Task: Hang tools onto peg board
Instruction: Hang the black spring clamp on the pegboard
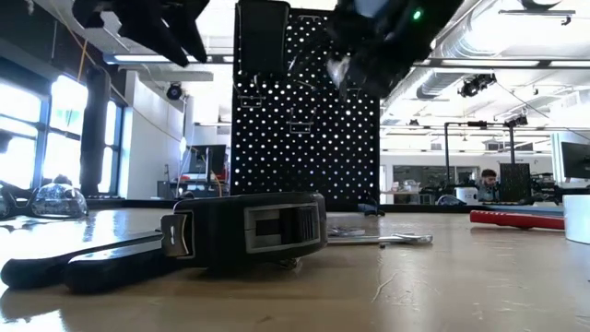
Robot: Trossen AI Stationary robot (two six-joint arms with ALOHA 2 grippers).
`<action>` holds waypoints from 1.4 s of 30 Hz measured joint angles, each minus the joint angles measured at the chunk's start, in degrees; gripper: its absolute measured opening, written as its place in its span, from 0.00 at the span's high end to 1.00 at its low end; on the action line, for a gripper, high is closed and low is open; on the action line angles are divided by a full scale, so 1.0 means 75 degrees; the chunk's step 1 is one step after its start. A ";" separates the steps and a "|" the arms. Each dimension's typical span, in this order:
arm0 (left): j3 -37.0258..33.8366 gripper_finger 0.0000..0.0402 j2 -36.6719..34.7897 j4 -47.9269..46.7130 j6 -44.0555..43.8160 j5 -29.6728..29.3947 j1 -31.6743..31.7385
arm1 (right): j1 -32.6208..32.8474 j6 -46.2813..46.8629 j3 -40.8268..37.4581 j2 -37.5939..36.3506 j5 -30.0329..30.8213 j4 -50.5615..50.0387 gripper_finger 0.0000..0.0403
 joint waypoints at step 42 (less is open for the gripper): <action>-0.2154 0.57 -0.1779 0.1675 -0.0565 0.0285 -0.0012 | -0.1865 -0.8747 -0.7087 -0.5663 -0.1817 1.2857 0.99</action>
